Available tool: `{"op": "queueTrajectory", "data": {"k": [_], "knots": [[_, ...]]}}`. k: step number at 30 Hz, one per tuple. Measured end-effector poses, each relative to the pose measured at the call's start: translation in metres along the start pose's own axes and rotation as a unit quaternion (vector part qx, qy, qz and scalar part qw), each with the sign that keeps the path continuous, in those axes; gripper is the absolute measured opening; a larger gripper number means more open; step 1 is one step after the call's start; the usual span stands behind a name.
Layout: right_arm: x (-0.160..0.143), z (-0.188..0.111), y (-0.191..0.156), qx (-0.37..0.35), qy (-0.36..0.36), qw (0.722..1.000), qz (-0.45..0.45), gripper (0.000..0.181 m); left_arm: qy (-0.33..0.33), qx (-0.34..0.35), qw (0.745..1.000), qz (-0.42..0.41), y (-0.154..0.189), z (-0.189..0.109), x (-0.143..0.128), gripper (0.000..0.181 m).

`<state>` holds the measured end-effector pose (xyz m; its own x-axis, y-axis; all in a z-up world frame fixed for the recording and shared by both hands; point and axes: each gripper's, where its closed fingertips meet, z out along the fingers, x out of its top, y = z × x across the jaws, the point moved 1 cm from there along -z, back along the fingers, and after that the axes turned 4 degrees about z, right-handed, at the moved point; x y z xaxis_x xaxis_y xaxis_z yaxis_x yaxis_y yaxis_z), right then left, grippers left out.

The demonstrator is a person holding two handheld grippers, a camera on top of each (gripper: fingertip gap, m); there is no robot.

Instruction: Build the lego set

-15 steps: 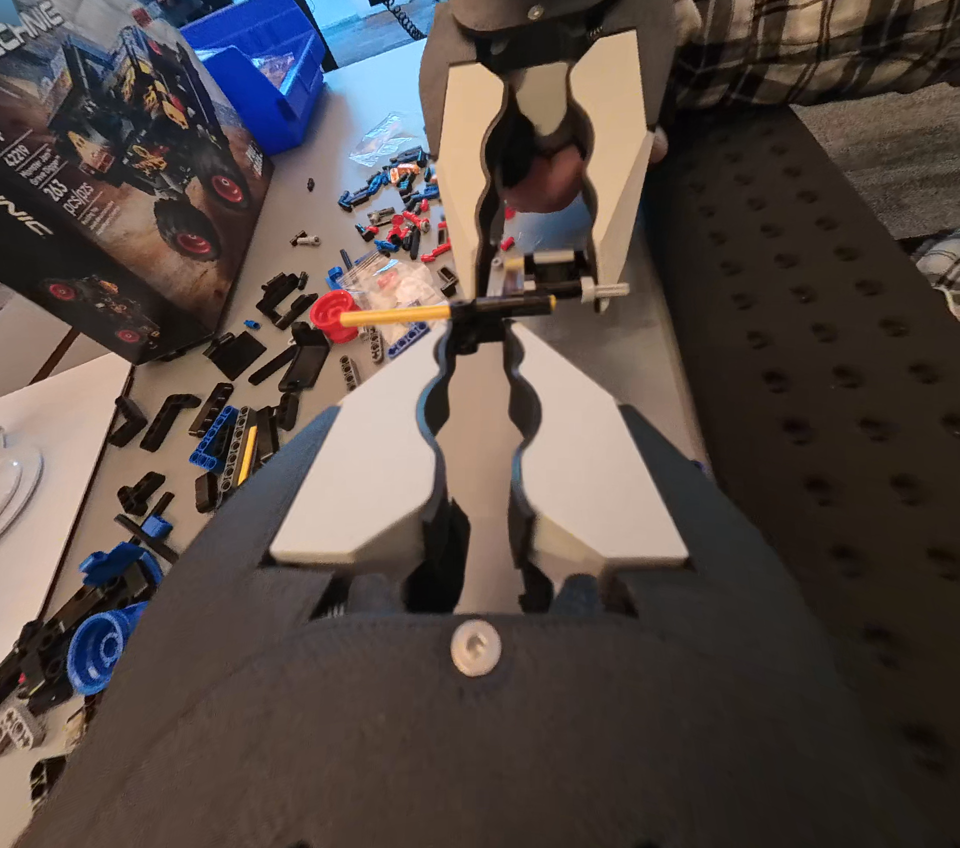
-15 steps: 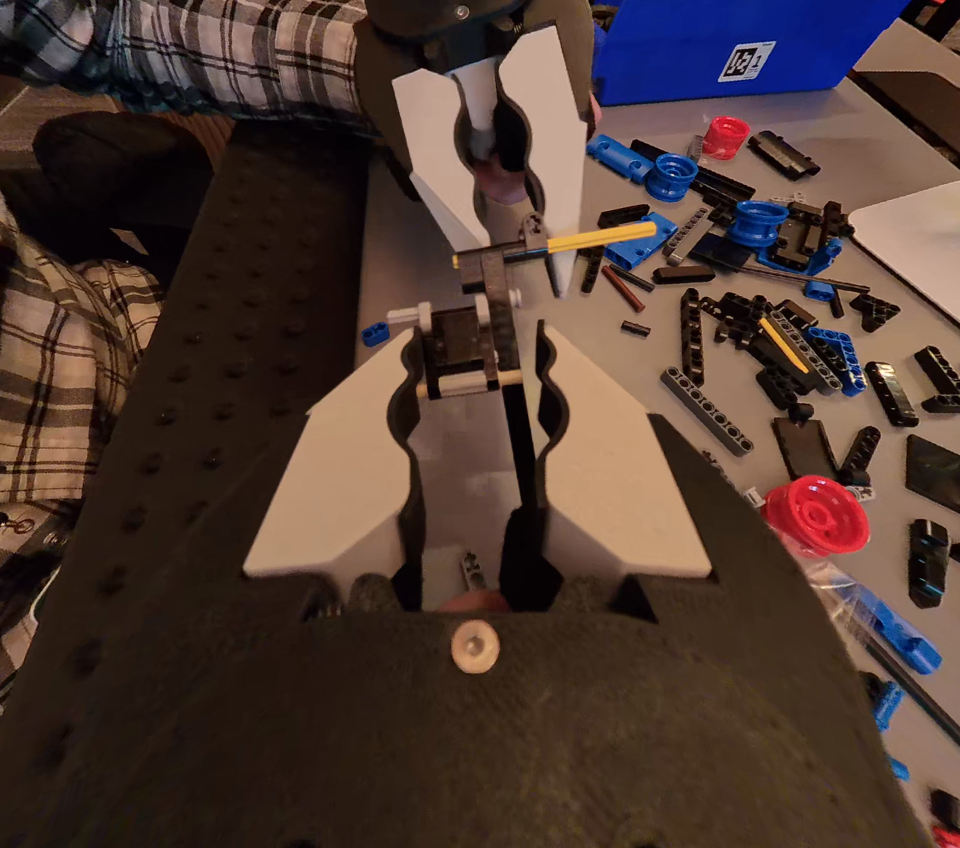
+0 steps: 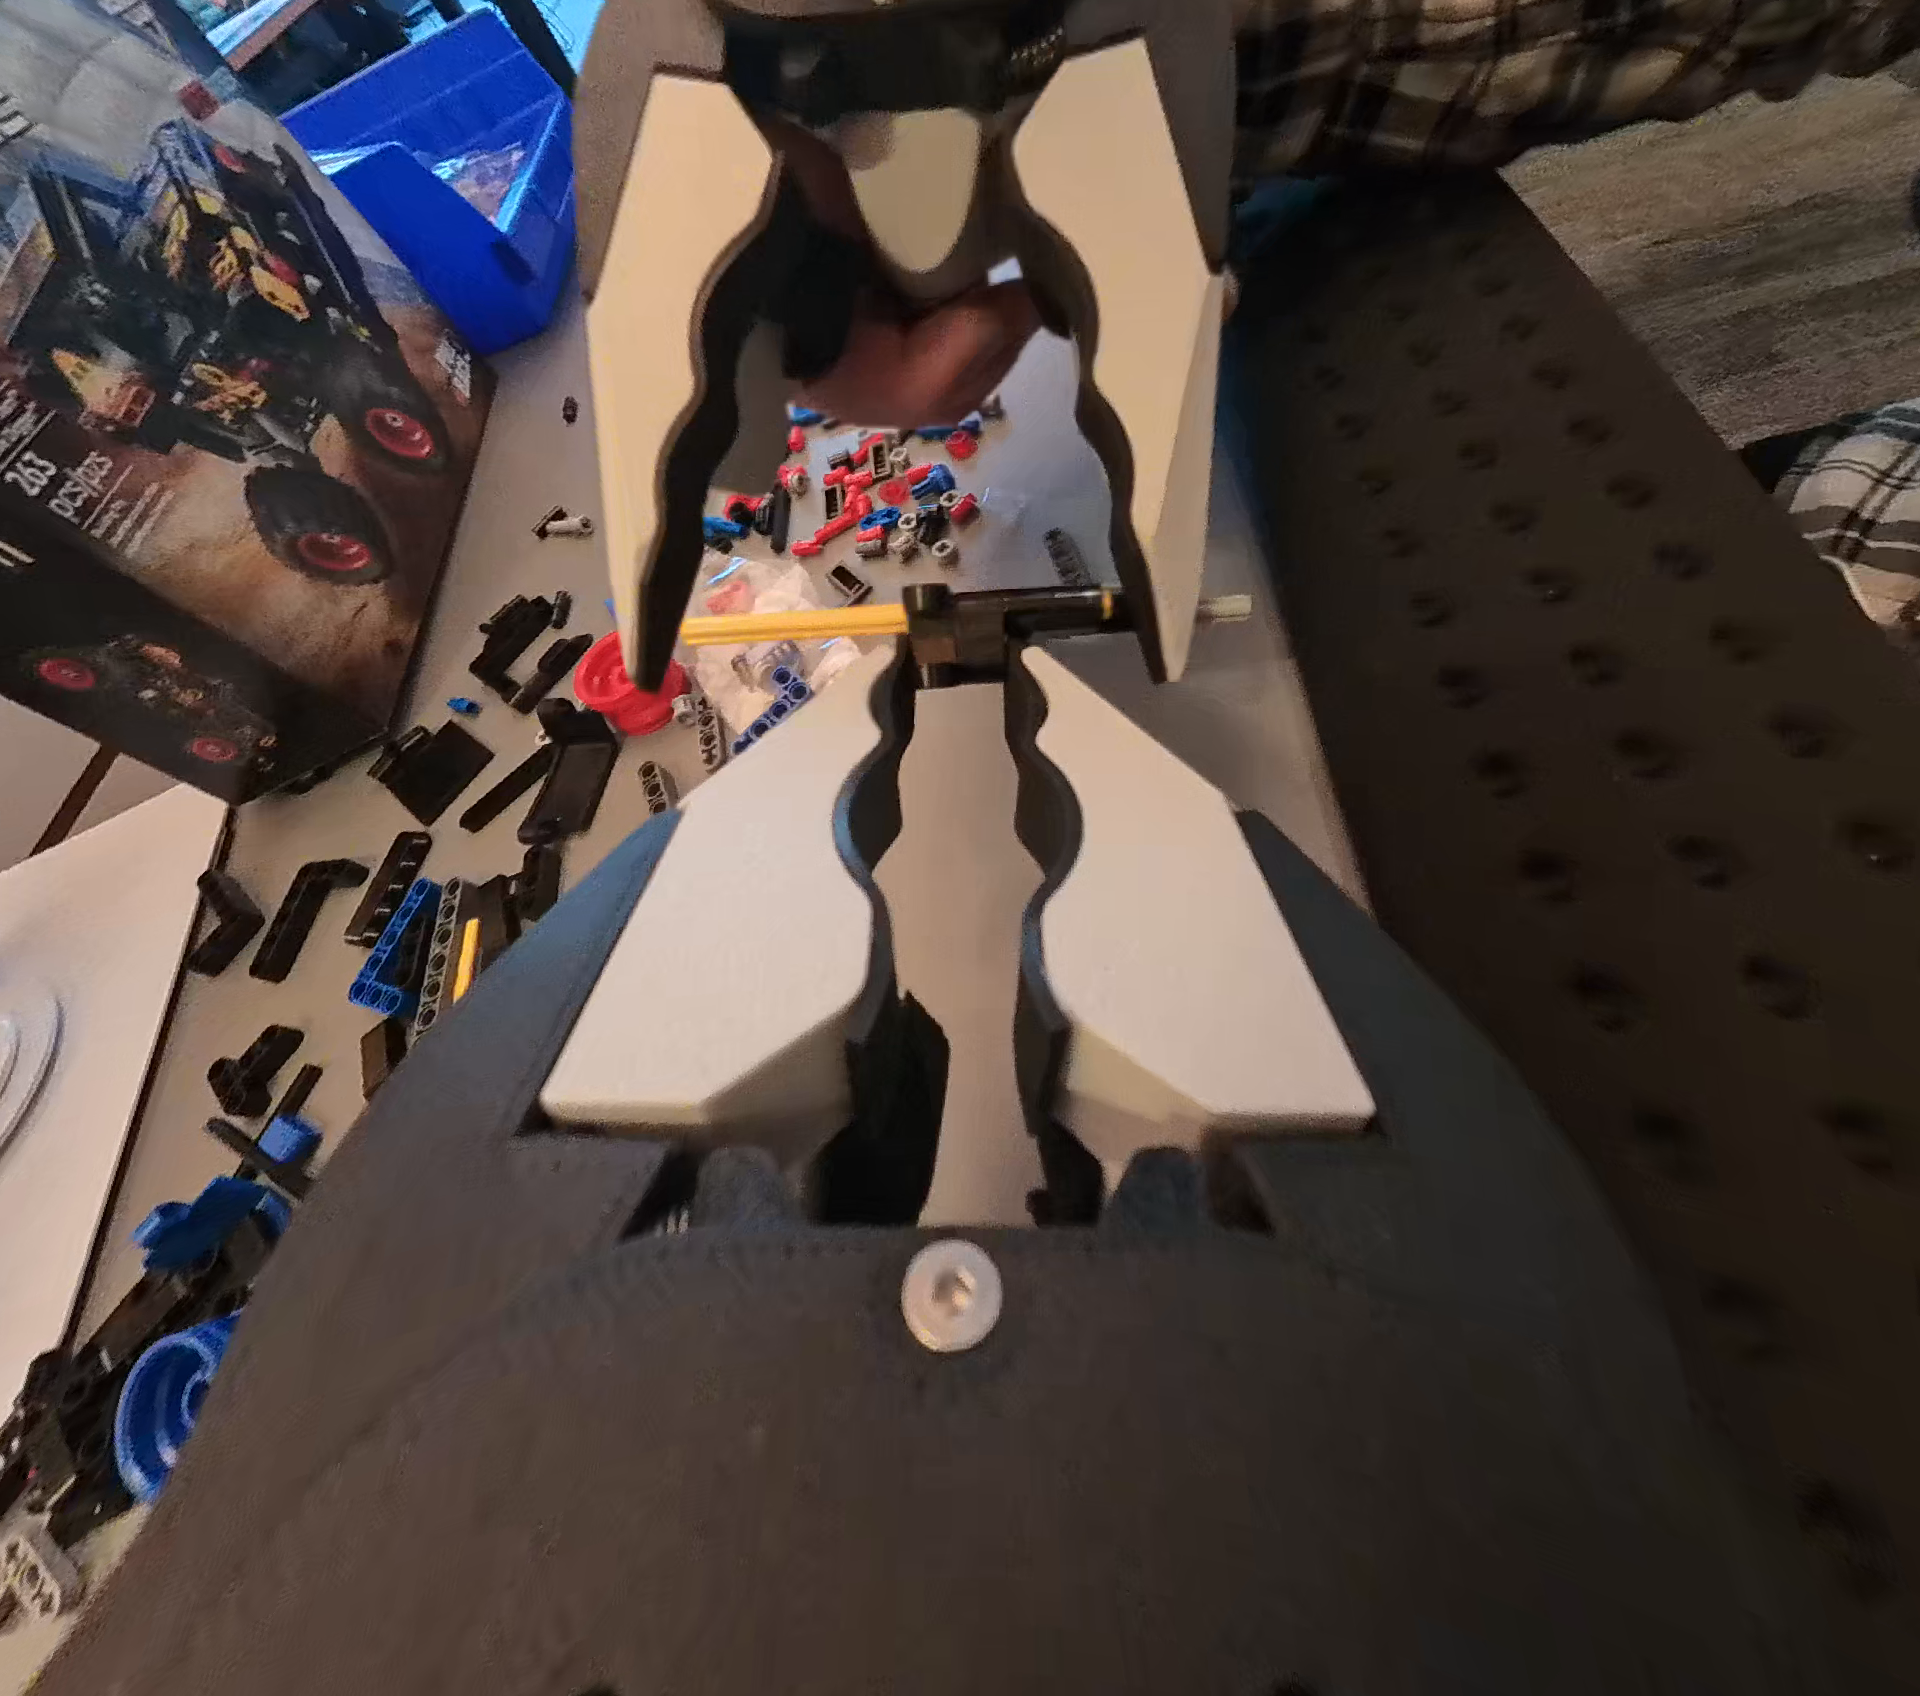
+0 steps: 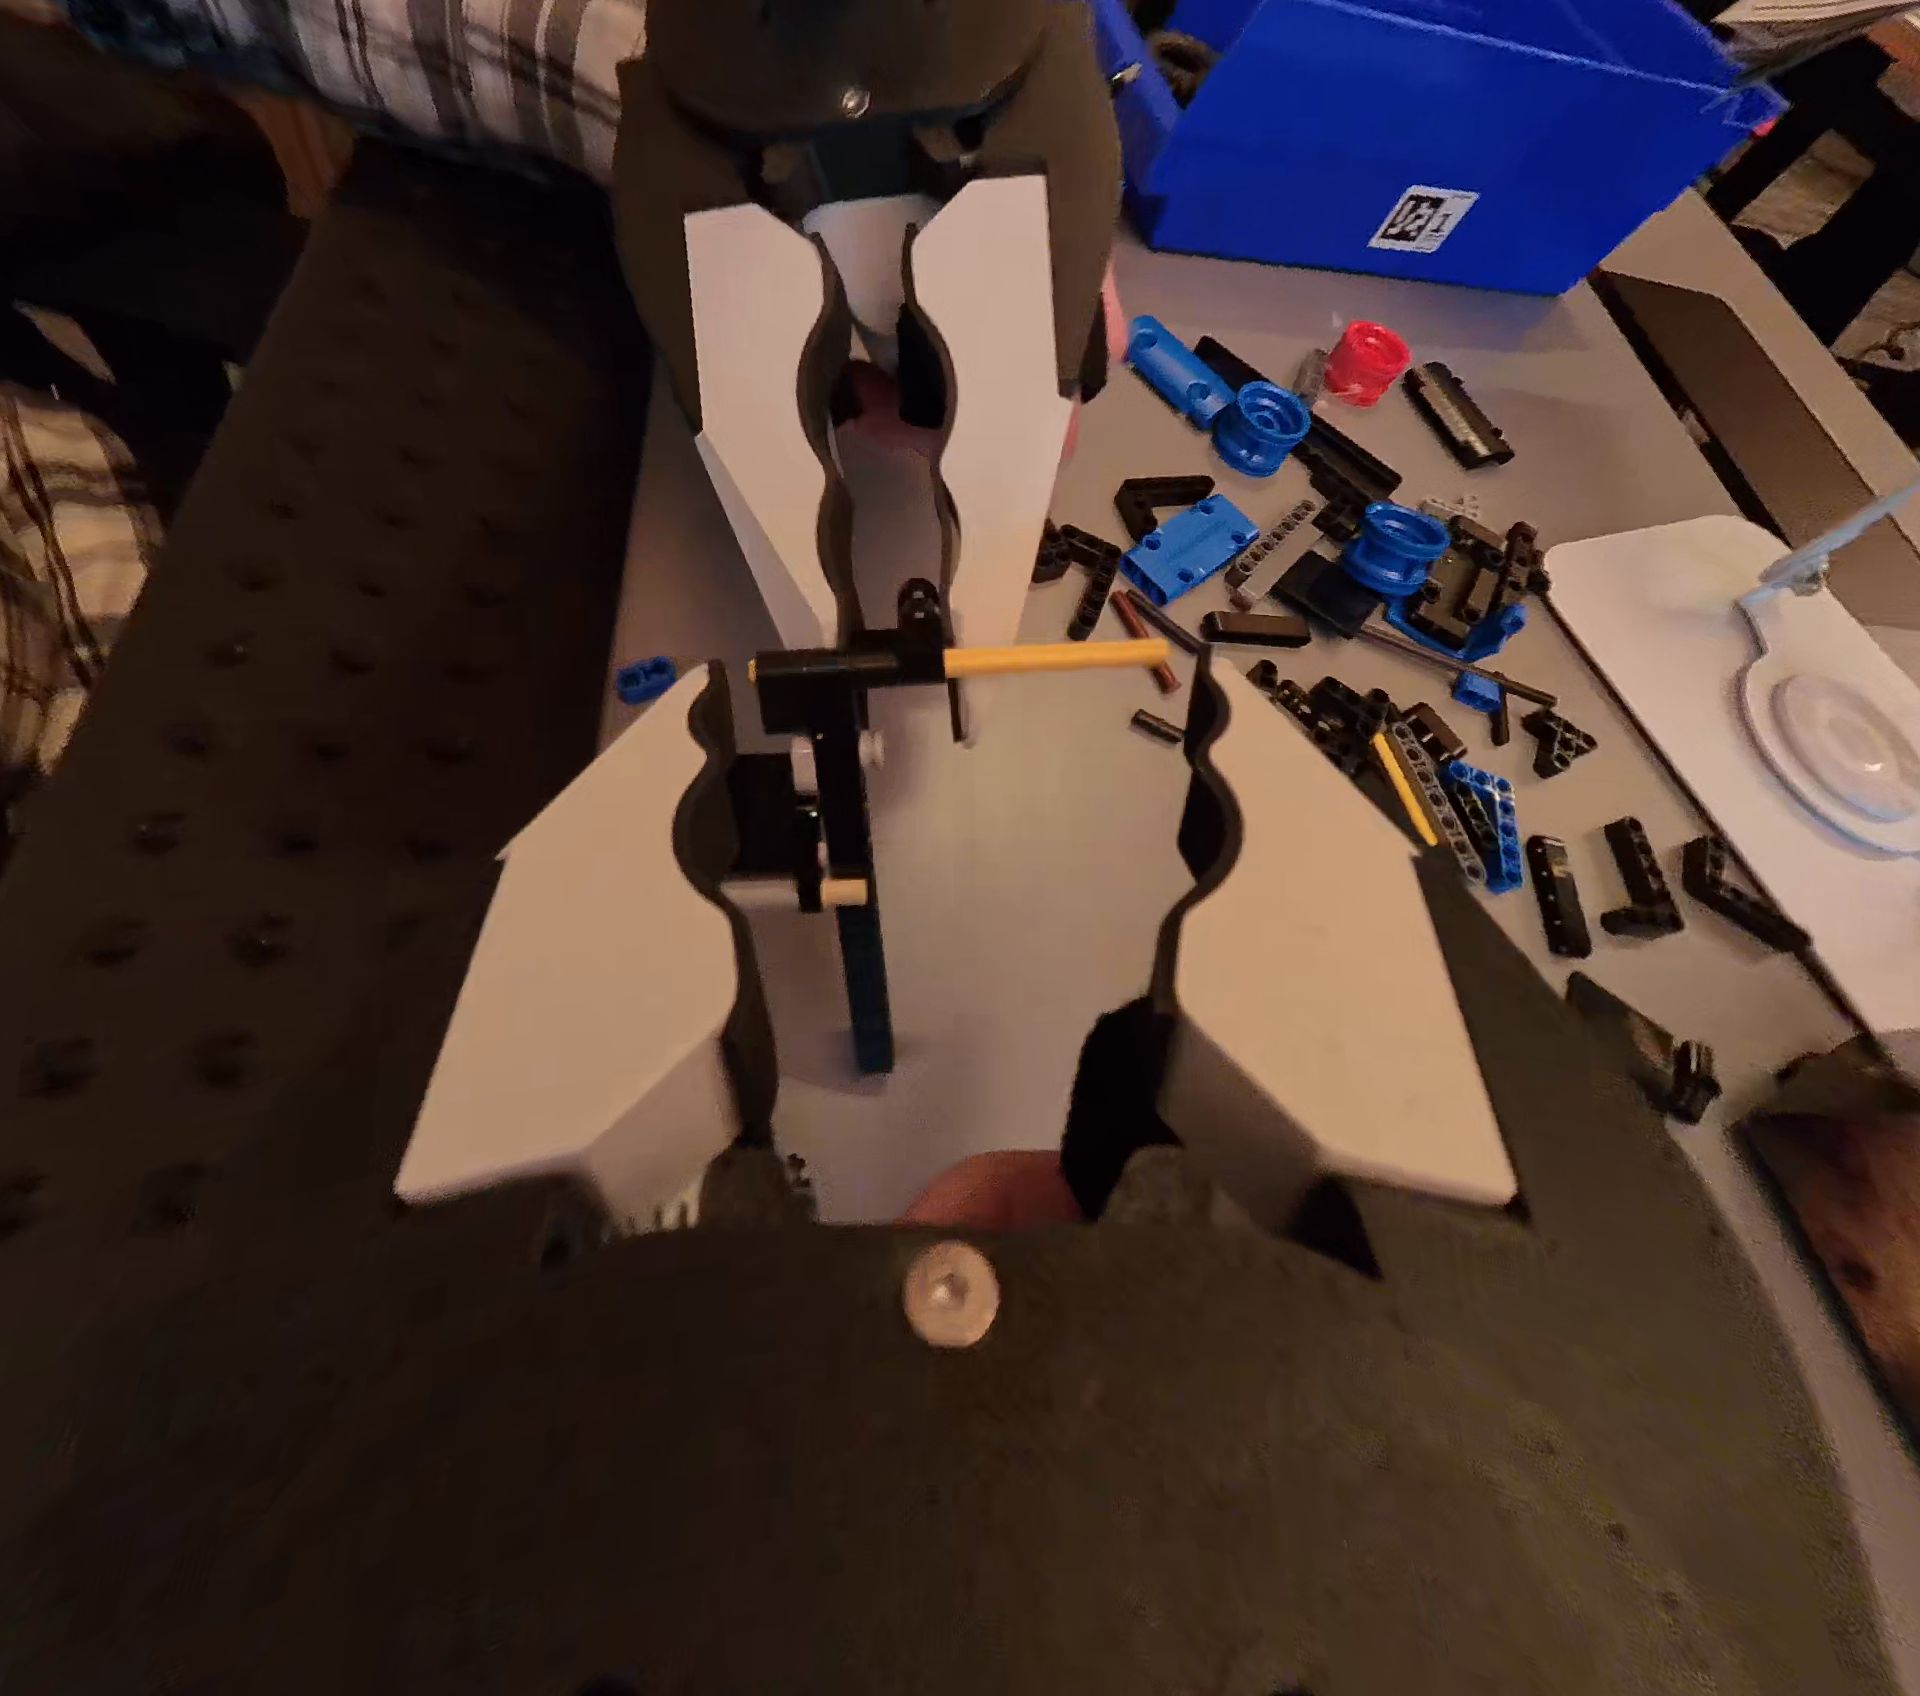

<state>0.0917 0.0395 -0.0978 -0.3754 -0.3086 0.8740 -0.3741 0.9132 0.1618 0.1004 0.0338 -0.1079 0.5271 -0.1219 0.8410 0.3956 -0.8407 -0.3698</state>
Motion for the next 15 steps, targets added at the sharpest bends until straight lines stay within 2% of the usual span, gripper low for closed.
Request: {"op": "queueTrajectory", "data": {"k": [2, 4, 15], "knots": [[-0.0024, 0.0048, -0.0021, 0.01, -0.016, 0.999, -0.025, 0.088, -0.002, -0.005, 1.0, 0.005, 0.0022, 0.0004, -0.001, 0.015], [-0.0011, 0.0057, -0.0021, 0.015, -0.013, 0.999, -0.04, 0.08, 0.001, -0.007, 1.0, 0.003, 0.0021, -0.0004, -0.0007, 0.015], [-0.0027, 0.004, -0.0057, 0.035, 0.009, 0.998, -0.044, 0.079, 0.007, -0.015, 1.0, 0.004, 0.0061, 0.0015, 0.0012, 0.015]]}}
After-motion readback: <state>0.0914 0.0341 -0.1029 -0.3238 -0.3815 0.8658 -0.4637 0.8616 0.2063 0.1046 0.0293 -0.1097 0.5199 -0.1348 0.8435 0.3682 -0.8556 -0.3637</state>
